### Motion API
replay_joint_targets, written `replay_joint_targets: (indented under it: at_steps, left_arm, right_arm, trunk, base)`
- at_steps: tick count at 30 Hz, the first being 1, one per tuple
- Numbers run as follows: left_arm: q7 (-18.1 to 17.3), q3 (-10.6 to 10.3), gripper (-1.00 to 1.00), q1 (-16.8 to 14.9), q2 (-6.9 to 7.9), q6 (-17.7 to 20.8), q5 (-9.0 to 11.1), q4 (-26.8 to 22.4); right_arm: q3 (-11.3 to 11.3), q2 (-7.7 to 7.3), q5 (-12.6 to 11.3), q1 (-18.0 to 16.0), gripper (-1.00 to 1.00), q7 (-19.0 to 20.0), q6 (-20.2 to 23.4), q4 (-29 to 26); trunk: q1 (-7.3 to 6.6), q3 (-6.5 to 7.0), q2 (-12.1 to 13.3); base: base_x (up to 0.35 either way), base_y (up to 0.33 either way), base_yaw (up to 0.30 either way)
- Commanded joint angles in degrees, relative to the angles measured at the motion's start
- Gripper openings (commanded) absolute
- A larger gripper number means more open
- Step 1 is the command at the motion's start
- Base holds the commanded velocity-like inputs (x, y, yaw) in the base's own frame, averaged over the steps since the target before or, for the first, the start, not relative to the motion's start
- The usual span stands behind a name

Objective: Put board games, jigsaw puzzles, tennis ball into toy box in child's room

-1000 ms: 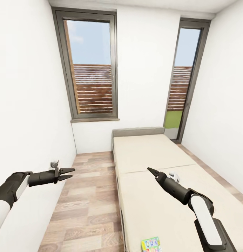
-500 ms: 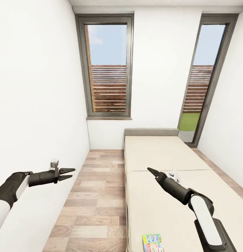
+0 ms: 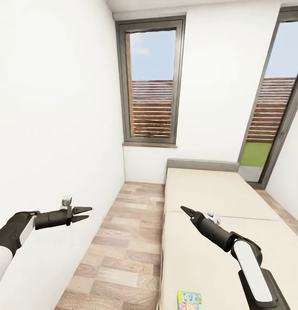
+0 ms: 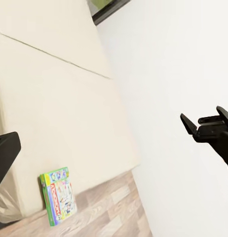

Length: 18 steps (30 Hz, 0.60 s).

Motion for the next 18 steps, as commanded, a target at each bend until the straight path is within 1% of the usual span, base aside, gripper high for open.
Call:
replay_joint_targets:
  at_steps: [1, 5, 11, 14, 18]
  left_arm:
    - [-0.1, 0.0, 1.00, 0.0, -0.02, 0.5, 0.1, 0.0]
    - [-0.1, 0.0, 1.00, 0.0, -0.02, 0.5, 0.1, 0.0]
    - [-0.1, 0.0, 1.00, 0.0, -0.02, 0.5, 0.1, 0.0]
    - [-0.1, 0.0, 1.00, 0.0, -0.02, 0.5, 0.1, 0.0]
    - [-0.1, 0.0, 1.00, 0.0, -0.02, 0.6, 0.0, 0.0]
  right_arm:
    - [-0.1, -0.01, 0.0, 0.0, 1.00, 0.1, 0.3, 0.0]
    - [-0.1, -0.01, 0.0, 0.0, 1.00, 0.1, 0.3, 0.0]
    - [-0.2, -0.01, 0.0, 0.0, 1.00, 0.1, 0.3, 0.0]
    - [-0.2, -0.01, 0.0, 0.0, 1.00, 0.1, 0.3, 0.0]
    - [-0.2, -0.01, 0.0, 0.0, 1.00, 0.1, 0.3, 0.0]
  trunk:
    - [0.02, -0.03, 0.0]
    - [0.02, -0.03, 0.0]
    - [0.02, -0.03, 0.0]
    - [0.02, -0.03, 0.0]
    - [0.02, -0.03, 0.0]
  base:
    - [-0.003, -0.160, 0.288]
    - [-0.001, -0.096, 0.288]
    - [-0.001, -0.022, 0.262]
    - [-0.061, -0.005, 0.097]
    - [-0.142, 0.033, 0.032]
